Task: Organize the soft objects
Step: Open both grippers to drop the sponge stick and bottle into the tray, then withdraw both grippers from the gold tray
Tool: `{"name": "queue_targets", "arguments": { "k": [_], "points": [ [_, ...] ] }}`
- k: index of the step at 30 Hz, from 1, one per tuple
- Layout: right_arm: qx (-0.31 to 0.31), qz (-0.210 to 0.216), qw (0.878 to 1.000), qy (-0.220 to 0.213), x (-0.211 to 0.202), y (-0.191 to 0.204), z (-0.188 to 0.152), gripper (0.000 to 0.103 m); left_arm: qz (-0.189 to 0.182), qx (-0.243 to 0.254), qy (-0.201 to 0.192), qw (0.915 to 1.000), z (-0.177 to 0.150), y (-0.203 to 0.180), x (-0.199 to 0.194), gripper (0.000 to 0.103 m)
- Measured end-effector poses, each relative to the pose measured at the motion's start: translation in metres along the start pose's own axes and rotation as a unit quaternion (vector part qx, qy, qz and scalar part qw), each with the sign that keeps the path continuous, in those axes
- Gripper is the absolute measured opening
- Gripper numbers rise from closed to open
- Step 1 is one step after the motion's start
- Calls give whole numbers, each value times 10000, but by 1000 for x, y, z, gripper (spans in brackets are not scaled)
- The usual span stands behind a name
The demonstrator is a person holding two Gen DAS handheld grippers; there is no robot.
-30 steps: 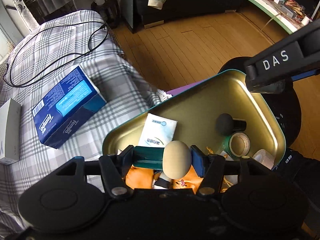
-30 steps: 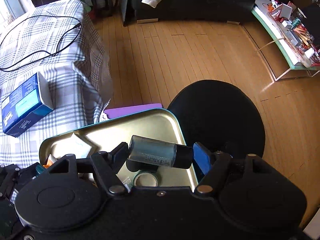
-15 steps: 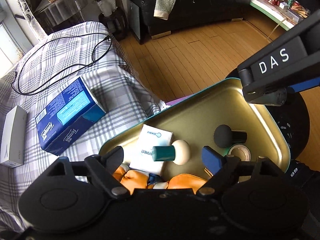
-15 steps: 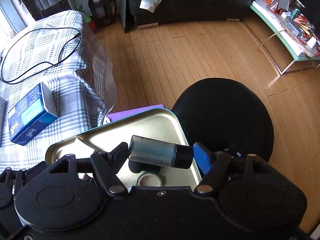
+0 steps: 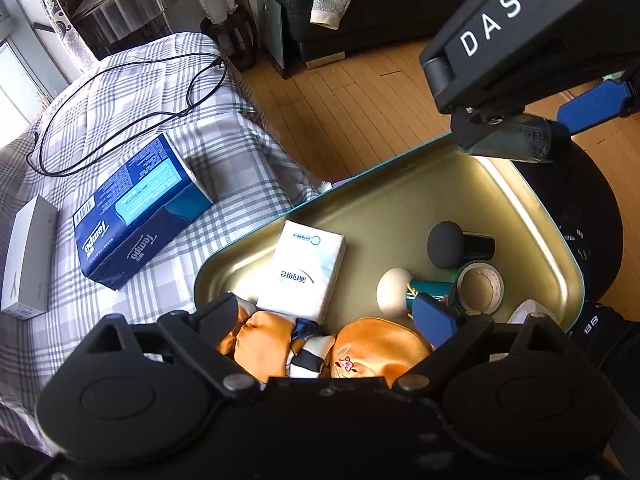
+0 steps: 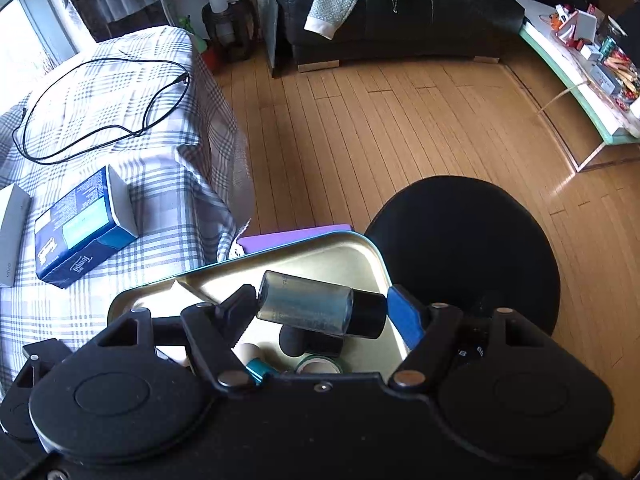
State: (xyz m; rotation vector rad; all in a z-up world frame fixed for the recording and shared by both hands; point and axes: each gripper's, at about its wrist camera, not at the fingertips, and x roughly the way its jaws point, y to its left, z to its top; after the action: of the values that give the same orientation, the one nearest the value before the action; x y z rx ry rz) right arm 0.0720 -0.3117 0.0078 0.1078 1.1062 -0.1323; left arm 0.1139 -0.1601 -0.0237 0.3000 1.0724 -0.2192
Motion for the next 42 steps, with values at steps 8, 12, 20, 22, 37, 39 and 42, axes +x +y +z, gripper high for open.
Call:
{"name": "queue_targets", "arguments": {
  "k": [8, 12, 20, 22, 37, 39, 42],
  "points": [
    [-133, -31, 9998, -131, -4, 9, 1, 72, 2, -49, 6, 10000, -3, 2, -1, 94],
    [-299, -106, 9994, -113, -2, 15, -1, 72, 28, -90, -22, 10000, -1, 4, -4, 94],
    [-548, -96, 9984, 140, 7, 23, -7, 72, 106, -151, 11, 9998, -9, 8, -6, 97],
    [-571, -89, 9982, 163, 7, 24, -7, 72, 112, -189, 42, 9997, -12, 10, -6, 98],
    [-760, -35, 9966, 325, -2, 33, -17, 71, 281, -734, -96, 9969, -25, 35, -29, 102],
    [-796, -25, 9963, 329, -3, 35, -18, 71, 341, -766, -134, 9964, -26, 37, -32, 102],
    [-850, 8, 9957, 369, -2, 37, -20, 71, 479, -757, -200, 9958, -28, 38, -36, 102]
  ]
}}
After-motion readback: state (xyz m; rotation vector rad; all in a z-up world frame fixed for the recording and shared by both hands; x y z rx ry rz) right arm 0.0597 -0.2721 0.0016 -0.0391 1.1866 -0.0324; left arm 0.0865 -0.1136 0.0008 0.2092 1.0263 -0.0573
